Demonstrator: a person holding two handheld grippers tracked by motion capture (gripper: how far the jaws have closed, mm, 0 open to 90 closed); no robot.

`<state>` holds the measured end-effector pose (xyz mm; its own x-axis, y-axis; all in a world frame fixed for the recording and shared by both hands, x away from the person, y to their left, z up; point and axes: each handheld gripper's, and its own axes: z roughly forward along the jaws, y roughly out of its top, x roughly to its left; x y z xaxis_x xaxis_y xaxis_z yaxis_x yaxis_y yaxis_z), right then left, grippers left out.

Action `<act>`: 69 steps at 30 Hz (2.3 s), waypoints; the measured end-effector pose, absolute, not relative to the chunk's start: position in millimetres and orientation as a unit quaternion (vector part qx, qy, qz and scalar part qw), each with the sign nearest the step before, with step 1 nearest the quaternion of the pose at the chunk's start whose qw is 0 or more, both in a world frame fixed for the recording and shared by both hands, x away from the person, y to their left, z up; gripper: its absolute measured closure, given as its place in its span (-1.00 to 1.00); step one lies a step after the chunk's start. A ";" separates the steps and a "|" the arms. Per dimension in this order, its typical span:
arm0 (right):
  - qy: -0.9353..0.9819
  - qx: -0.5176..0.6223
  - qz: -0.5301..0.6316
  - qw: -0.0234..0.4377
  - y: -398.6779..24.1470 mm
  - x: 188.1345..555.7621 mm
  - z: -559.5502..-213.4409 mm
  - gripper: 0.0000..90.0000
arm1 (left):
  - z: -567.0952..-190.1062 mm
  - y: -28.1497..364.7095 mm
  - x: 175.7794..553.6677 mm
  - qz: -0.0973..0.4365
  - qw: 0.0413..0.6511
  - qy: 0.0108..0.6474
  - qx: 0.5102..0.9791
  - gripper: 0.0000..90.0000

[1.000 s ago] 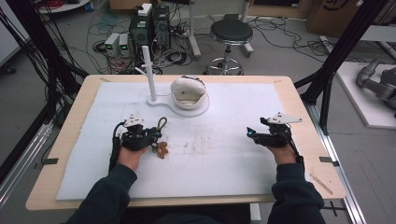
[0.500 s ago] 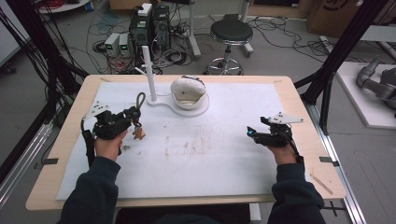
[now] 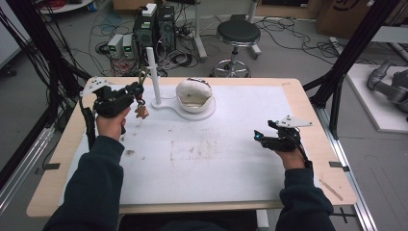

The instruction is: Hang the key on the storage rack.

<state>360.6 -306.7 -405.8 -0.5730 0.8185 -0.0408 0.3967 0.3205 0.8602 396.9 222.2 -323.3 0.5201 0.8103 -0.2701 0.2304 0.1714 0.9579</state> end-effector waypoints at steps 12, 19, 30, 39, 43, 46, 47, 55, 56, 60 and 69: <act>0.775 0.392 0.433 0.241 -307.5 360.7 -406.1 -0.39 | -327.1 209.1 430.6 0.237 0.569 0.470 0.631 0.60; 0.776 0.391 0.432 0.241 -307.8 361.2 -406.7 -0.38 | -333.1 201.6 442.8 0.245 0.550 0.481 0.637 0.60; 0.776 0.391 0.433 0.238 -308.7 361.1 -407.2 -0.38 | -343.8 199.1 450.0 0.229 0.537 0.487 0.650 0.51; 0.776 0.392 0.434 0.237 -307.4 360.2 -407.2 -0.38 | -352.8 206.7 443.9 0.223 0.562 0.479 0.637 -0.05; 0.777 0.390 0.433 0.237 -307.2 360.3 -407.3 -0.38 | -362.5 215.1 435.5 0.227 0.578 0.473 0.625 -0.37; 0.778 0.389 0.433 0.238 -306.7 360.0 -407.2 -0.38 | -369.1 222.0 427.7 0.224 0.590 0.465 0.621 -0.51; 0.778 0.387 0.433 0.239 -306.7 360.1 -407.2 -0.38 | -371.0 224.0 424.9 0.224 0.593 0.460 0.622 -0.52; 0.782 0.380 0.435 0.234 -303.2 359.4 -408.0 -0.40 | -385.5 235.6 395.4 0.237 0.610 0.420 0.628 -0.52; 0.782 0.381 0.435 0.232 -302.0 359.1 -408.1 -0.44 | -387.2 236.0 391.1 0.239 0.611 0.417 0.629 -0.52; 0.785 0.376 0.433 0.234 -300.4 359.6 -409.2 -0.51 | -391.0 236.1 375.7 0.254 0.600 0.407 0.640 -0.52; 0.788 0.376 0.429 0.230 -302.7 360.3 -411.3 -0.51 | -398.9 226.6 354.9 0.268 0.567 0.390 0.674 -0.53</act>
<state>360.3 -302.7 -411.3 -0.6108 0.7908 -0.0395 0.3962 0.3485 0.8494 354.9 226.6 -398.9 0.5523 0.8297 -0.0804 0.2207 -0.0525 0.9739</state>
